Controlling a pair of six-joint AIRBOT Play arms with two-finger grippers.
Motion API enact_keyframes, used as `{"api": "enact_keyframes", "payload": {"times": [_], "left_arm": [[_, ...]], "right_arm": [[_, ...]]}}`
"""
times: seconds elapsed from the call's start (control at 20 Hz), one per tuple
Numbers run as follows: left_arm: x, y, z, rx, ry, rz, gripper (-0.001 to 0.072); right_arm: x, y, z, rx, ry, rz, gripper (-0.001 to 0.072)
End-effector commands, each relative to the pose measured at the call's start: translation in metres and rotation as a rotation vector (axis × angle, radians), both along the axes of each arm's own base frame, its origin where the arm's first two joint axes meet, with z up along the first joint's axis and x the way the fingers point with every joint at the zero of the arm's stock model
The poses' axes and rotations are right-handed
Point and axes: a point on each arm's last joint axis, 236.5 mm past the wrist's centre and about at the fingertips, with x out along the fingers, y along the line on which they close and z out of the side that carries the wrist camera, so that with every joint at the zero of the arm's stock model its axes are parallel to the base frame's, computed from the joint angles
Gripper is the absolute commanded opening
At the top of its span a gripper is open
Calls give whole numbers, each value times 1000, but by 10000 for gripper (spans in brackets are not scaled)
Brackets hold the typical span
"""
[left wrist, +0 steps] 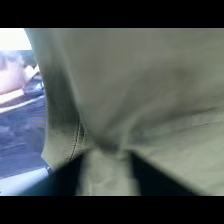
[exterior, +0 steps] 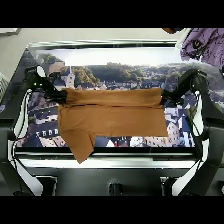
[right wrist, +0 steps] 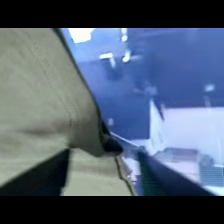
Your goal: Fold the clothes and pants, and hang the long-sleeved shirts on hangers.
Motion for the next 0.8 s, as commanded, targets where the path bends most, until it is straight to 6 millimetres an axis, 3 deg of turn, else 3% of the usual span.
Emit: {"api": "enact_keyframes", "payload": {"times": [0.0,0.1,0.2,0.25,0.35,0.4,0.55,0.75], "left_arm": [[10,6,22,11,-43,61,643],[12,27,63,26,-113,102,649],[-8,59,92,29,-126,203,649],[-29,75,97,23,-106,261,649],[-84,91,89,-24,-27,379,649],[-111,89,79,-64,4,436,649],[-177,54,51,-214,6,576,649],[-233,-4,22,-380,11,654,649]], "right_arm": [[-5,-4,17,-16,-18,51,538],[1,-20,54,-65,-115,66,536],[1,-28,92,2,-220,64,517],[-6,-35,103,51,-242,36,517],[-33,-46,104,137,-230,-34,517],[-48,-48,99,169,-213,-64,517],[-88,-40,76,188,-174,-107,517],[-105,-28,70,195,-183,-140,517]]}}
